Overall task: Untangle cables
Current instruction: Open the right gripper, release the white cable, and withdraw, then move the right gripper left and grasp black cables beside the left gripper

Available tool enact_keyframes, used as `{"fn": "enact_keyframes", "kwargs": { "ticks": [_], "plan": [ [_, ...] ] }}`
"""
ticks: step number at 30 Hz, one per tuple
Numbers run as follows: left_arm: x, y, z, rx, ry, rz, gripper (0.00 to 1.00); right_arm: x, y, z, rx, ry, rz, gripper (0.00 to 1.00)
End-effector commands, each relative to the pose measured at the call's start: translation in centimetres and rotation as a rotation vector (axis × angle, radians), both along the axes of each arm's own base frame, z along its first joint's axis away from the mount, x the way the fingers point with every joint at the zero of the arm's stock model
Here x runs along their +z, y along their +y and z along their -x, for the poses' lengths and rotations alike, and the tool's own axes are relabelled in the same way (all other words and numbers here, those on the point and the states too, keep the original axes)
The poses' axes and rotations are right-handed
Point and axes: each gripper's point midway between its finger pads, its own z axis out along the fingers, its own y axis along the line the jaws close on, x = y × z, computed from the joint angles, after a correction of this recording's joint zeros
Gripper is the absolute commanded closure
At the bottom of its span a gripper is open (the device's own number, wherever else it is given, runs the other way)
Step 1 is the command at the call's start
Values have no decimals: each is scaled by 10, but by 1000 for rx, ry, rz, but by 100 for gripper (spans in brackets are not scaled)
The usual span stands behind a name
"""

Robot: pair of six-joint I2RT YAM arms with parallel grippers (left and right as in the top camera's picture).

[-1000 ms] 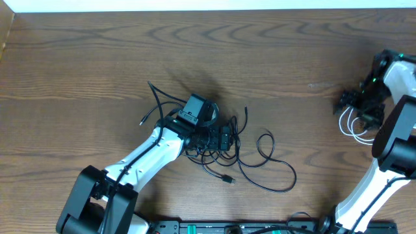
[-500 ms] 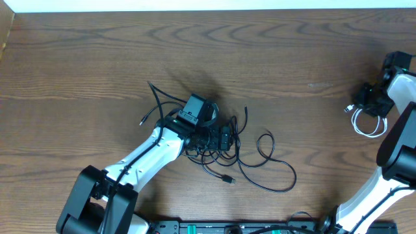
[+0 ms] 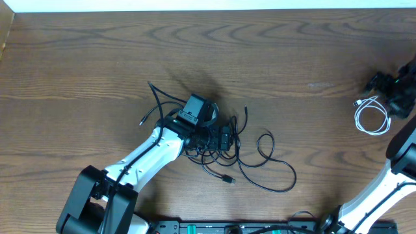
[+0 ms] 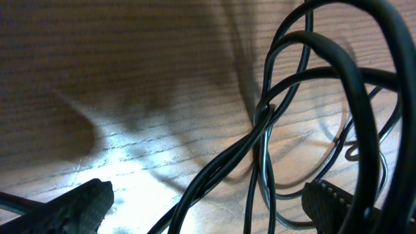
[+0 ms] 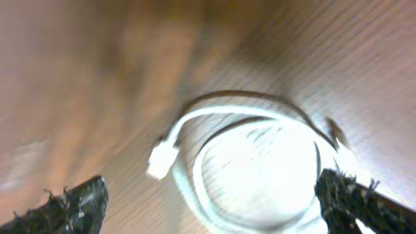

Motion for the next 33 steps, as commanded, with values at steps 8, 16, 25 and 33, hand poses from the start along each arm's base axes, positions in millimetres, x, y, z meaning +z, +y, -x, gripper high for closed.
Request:
{"fn": "enact_keyframes", "kwargs": {
  "ticks": [8, 16, 25, 33],
  "plan": [
    [-4, 2, 0, 5, 6, -17, 2, 58, 67, -12, 154, -100, -283, 1],
    [-4, 2, 0, 5, 6, -17, 2, 29, 134, 14, 324, 32, -396, 1],
    [-4, 2, 0, 5, 6, -17, 2, -34, 207, 54, 452, 174, -453, 1],
    [-2, 1, -6, 12, -21, -13, 2, -87, 250, 111, 518, 278, -489, 1]
  ]
}}
